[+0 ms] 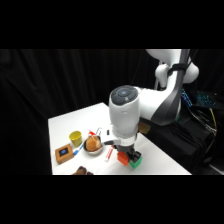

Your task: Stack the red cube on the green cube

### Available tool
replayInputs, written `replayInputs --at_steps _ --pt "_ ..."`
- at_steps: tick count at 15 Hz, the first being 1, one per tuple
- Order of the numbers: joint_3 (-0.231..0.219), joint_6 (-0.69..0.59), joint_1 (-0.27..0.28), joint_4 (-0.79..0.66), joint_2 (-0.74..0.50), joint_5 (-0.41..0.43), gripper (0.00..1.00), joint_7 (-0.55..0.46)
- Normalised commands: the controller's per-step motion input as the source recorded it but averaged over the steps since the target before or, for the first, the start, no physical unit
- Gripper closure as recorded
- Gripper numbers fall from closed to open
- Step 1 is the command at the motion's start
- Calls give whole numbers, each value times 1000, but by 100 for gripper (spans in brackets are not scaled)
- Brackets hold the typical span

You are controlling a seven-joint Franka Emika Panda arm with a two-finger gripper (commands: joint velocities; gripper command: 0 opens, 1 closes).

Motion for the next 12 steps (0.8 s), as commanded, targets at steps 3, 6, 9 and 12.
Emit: replayInputs --at_steps 3,6,9,12 --pt "-9 72 94 -367 -329 -16 72 221" --pt "3 110 58 -315 -280 -4 72 181" --pt "13 169 25 -258 -205 20 72 126" --pt "21 180 10 -215 -147 48 72 85"
